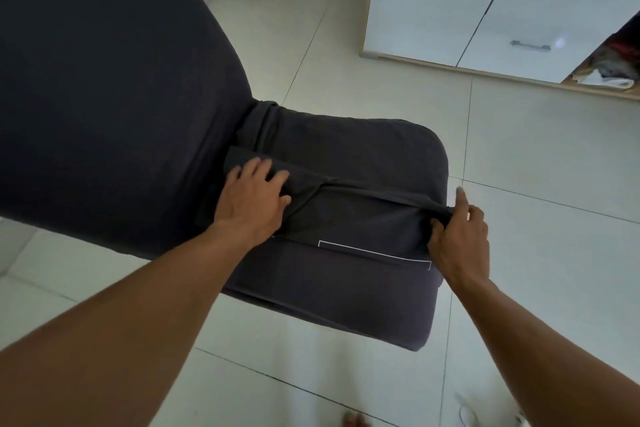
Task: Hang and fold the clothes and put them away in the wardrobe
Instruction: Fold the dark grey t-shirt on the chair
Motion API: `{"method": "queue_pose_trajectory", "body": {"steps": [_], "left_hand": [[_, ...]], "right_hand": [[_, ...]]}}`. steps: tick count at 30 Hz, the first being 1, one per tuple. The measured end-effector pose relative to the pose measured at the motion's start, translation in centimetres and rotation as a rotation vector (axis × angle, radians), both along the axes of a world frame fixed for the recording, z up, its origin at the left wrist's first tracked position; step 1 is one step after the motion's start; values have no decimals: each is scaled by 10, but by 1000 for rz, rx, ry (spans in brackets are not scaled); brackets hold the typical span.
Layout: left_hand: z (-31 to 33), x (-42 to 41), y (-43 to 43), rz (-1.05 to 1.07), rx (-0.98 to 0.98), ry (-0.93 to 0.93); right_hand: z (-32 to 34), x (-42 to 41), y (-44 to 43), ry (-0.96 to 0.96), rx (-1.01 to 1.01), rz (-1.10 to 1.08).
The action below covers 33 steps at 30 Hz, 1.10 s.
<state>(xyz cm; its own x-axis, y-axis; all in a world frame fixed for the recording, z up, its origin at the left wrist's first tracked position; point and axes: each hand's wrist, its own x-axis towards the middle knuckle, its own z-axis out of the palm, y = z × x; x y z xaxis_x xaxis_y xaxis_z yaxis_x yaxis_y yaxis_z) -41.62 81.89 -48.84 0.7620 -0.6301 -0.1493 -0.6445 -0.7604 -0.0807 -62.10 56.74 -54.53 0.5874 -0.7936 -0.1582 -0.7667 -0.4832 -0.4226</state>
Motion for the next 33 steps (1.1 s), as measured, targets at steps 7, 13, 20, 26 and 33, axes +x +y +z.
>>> {"method": "queue_pose_trajectory", "body": {"steps": [7,13,20,26,33], "left_hand": [[2,-5,7,120,317,223],[37,33,-38,135,-30,289],[14,102,-85,229,-77,302],[-13,141,-109,347,0,182],[-18,175,-134,557,82,143]], "right_hand": [[13,8,-14,52,187,44],[54,45,-43,205,161,63],[53,117,-84,191,188,63],[18,149,-116,196,327,73],[14,158,-148,81,431,142]]}}
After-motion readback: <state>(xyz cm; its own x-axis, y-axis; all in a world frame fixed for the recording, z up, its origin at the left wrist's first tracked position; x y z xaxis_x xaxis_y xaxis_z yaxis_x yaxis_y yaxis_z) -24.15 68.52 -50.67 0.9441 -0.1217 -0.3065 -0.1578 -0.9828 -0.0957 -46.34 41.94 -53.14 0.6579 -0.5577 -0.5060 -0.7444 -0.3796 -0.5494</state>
